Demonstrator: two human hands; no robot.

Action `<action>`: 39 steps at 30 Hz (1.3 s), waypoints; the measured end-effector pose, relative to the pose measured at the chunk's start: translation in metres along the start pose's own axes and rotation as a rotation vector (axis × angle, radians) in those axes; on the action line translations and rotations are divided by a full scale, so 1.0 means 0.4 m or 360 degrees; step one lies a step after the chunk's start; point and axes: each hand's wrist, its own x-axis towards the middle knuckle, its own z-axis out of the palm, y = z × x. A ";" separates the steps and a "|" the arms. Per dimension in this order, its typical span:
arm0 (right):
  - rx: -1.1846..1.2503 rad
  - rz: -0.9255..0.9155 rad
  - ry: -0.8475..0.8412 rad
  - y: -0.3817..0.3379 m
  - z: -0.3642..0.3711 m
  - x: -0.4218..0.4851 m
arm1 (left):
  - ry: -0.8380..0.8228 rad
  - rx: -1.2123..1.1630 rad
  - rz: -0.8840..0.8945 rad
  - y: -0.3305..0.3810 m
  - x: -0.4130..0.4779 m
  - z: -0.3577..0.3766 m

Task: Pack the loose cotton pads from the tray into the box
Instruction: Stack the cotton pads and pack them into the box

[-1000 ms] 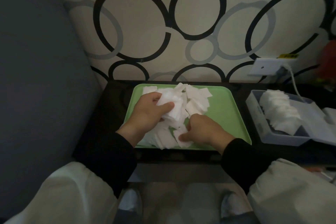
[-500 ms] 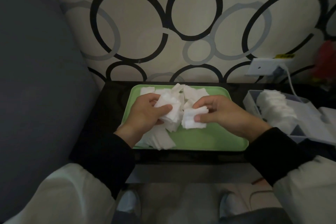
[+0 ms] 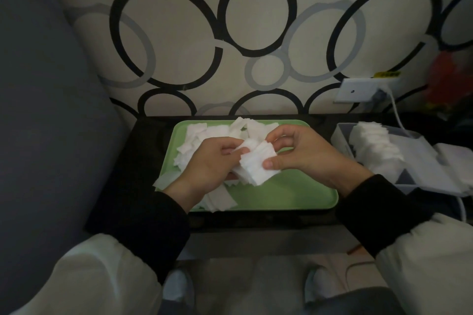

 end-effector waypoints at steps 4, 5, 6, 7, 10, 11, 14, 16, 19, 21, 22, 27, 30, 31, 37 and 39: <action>-0.0083 0.0004 0.0072 -0.001 -0.002 -0.001 | -0.0099 -0.0038 0.0004 0.012 -0.009 0.011; -0.0099 0.0016 0.0086 0.001 -0.002 0.000 | -0.0119 -0.0057 0.0005 0.013 -0.011 0.013; -0.0116 0.0030 0.0100 0.002 -0.003 -0.001 | -0.0136 -0.0074 0.0002 0.016 -0.013 0.015; -0.0129 0.0039 0.0111 0.004 -0.003 0.000 | -0.0152 -0.0083 0.0003 0.017 -0.014 0.017; -0.0155 0.0058 0.0123 0.006 -0.004 -0.001 | -0.0191 -0.0064 0.0014 0.019 -0.013 0.022; -0.0162 0.0061 0.0130 0.006 -0.005 -0.001 | -0.0201 -0.0062 0.0018 0.019 -0.013 0.023; -0.0199 0.0072 0.0158 0.008 -0.008 -0.005 | -0.0209 -0.0026 0.0022 0.025 -0.015 0.029; -0.0256 0.0074 0.0182 0.011 -0.013 -0.007 | -0.0192 -0.0002 0.0007 0.028 -0.015 0.036; -0.0319 0.0032 0.0190 0.018 -0.023 -0.011 | -0.0209 -0.0044 -0.0044 0.037 -0.014 0.048; -0.0312 -0.0001 0.0174 0.023 -0.029 -0.012 | -0.0294 -0.0045 -0.0016 0.041 -0.016 0.055; -0.0316 -0.0008 0.0158 0.025 -0.032 -0.014 | -0.0324 -0.0014 0.0014 0.042 -0.019 0.059; -0.0093 -0.0039 -0.0012 0.037 -0.044 -0.021 | -0.0243 0.0189 0.0086 0.023 -0.004 0.065; -0.0077 -0.0028 -0.0034 0.034 -0.049 -0.030 | -0.0196 0.0210 0.0064 0.017 0.003 0.067; -0.0126 -0.0035 -0.0015 0.031 -0.052 -0.032 | -0.0177 0.0222 0.0067 0.016 0.005 0.069; -0.0137 -0.0044 0.0077 0.030 -0.082 -0.057 | -0.0061 0.0195 0.0141 0.030 0.011 0.108; -0.0055 -0.0003 0.0174 0.024 -0.107 -0.078 | -0.0013 0.0088 0.0171 0.037 0.016 0.134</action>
